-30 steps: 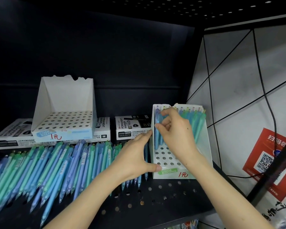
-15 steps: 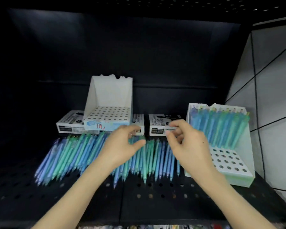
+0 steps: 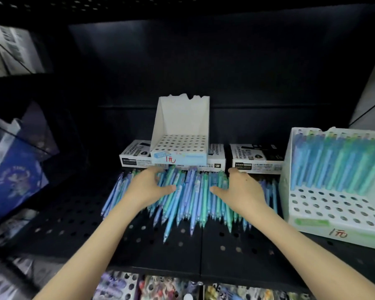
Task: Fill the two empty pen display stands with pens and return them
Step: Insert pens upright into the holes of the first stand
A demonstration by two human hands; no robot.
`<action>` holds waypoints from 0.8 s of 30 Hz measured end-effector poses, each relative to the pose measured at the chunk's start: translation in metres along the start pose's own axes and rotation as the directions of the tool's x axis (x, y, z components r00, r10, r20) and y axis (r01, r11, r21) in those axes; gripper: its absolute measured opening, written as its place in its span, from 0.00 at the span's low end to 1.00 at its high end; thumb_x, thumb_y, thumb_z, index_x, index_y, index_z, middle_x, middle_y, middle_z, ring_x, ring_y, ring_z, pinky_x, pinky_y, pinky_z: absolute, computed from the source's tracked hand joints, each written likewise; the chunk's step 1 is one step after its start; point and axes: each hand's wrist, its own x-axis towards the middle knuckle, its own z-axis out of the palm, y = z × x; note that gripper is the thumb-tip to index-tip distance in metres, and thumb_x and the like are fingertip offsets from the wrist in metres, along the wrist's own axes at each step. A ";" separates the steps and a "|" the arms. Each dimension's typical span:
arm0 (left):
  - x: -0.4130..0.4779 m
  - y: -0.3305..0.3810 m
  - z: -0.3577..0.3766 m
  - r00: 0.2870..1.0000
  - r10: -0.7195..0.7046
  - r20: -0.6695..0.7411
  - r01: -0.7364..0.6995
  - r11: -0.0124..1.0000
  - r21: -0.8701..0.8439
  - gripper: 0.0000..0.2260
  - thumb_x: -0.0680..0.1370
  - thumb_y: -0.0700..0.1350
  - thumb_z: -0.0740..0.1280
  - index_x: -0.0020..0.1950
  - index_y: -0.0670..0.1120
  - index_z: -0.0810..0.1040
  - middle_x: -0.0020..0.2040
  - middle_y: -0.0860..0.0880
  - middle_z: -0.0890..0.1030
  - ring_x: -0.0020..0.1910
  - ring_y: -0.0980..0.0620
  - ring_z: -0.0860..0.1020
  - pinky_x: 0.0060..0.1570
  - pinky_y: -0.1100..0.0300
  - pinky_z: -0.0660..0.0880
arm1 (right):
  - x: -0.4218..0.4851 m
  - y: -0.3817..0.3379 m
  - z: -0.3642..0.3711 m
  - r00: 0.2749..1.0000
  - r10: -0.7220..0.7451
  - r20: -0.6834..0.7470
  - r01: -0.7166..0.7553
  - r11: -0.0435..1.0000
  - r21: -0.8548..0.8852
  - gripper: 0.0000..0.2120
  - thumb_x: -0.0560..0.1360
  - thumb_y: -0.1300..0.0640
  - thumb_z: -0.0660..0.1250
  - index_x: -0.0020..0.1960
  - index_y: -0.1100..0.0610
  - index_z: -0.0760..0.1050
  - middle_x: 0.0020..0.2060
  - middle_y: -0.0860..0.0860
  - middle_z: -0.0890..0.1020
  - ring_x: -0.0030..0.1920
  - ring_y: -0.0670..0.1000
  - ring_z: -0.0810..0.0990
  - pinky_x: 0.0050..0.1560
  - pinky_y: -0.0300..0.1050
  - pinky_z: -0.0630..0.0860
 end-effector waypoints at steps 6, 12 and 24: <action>0.004 0.005 0.008 0.998 -0.049 0.036 0.054 0.988 -0.143 0.29 0.68 0.48 0.76 0.67 0.44 0.71 0.50 0.50 0.76 0.49 0.51 0.75 0.50 0.61 0.71 | -0.007 0.002 0.005 0.999 0.000 -0.033 0.003 0.997 0.075 0.28 0.75 0.43 0.65 0.67 0.59 0.67 0.31 0.50 0.76 0.33 0.50 0.77 0.36 0.44 0.77; 0.007 0.006 0.009 0.993 -0.106 0.046 0.113 0.974 -0.195 0.26 0.68 0.48 0.76 0.63 0.41 0.73 0.58 0.46 0.77 0.52 0.51 0.74 0.52 0.60 0.69 | -0.006 0.004 0.006 1.000 0.021 -0.020 -0.016 0.975 0.222 0.27 0.73 0.47 0.68 0.68 0.58 0.68 0.27 0.46 0.71 0.29 0.46 0.72 0.42 0.45 0.77; 0.010 -0.004 -0.005 0.989 -0.105 0.106 0.125 0.969 -0.214 0.07 0.75 0.43 0.69 0.47 0.39 0.78 0.44 0.44 0.74 0.43 0.49 0.72 0.45 0.60 0.67 | -0.003 0.007 -0.011 0.990 0.133 0.035 -0.134 0.865 0.483 0.16 0.76 0.60 0.65 0.54 0.74 0.74 0.52 0.70 0.77 0.55 0.69 0.75 0.57 0.58 0.74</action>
